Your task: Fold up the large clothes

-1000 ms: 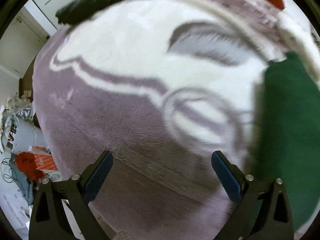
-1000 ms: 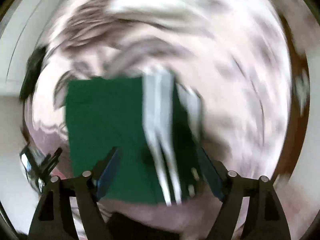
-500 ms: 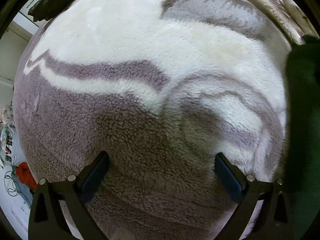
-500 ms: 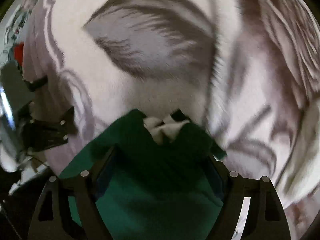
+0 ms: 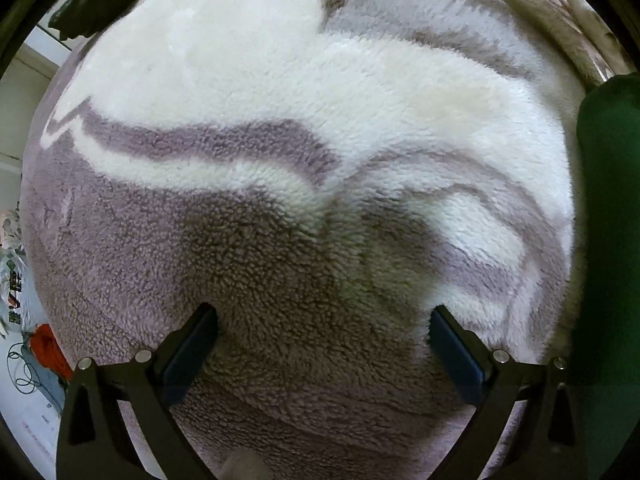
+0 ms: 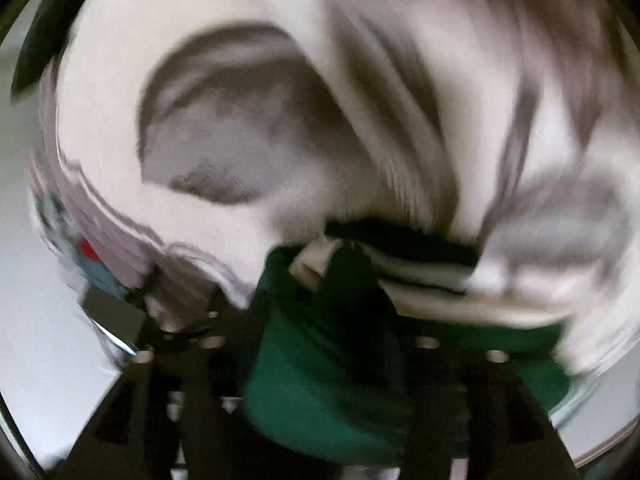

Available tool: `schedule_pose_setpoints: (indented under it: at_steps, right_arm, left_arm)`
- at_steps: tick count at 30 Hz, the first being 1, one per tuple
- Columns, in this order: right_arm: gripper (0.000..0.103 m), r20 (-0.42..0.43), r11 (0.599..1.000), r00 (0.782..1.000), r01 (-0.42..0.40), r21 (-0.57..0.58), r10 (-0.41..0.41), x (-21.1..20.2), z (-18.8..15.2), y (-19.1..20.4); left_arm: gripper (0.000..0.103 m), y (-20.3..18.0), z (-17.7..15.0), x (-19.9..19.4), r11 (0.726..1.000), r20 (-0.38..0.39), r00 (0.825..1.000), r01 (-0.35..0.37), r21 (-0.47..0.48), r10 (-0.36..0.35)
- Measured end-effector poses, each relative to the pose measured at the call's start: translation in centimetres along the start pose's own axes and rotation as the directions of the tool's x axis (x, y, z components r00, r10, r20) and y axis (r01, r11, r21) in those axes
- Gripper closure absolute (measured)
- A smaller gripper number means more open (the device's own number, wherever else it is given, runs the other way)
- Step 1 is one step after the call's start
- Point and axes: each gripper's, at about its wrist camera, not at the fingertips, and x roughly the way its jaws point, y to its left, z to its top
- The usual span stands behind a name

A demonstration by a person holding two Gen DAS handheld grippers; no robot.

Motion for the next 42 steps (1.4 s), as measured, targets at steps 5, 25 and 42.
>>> schedule_pose_setpoints:
  at_steps: [5, 25, 42]
  right_arm:
    - [0.027, -0.096, 0.963, 0.977, 0.165, -0.211, -0.189, 4.1, 1.3, 4.3]
    - [0.029, 0.425, 0.758, 0.762, -0.612, 0.225, 0.489, -4.0, -11.6, -13.7]
    - [0.101, 0.602, 0.718, 0.746, -0.582, 0.381, 0.286, 4.9, -26.7, -28.0]
  left_arm:
    - [0.0, 1.1, 1.0, -0.4, 0.999, -0.009, 1.0, 0.022, -0.033, -0.022]
    - [0.0, -2.0, 4.3, -9.2, 0.989, 0.167, 0.977, 0.142, -0.028, -0.136]
    - [0.0, -12.2, 10.3, -7.8, 0.995, 0.172, 0.985, 0.006, 0.099, -0.023]
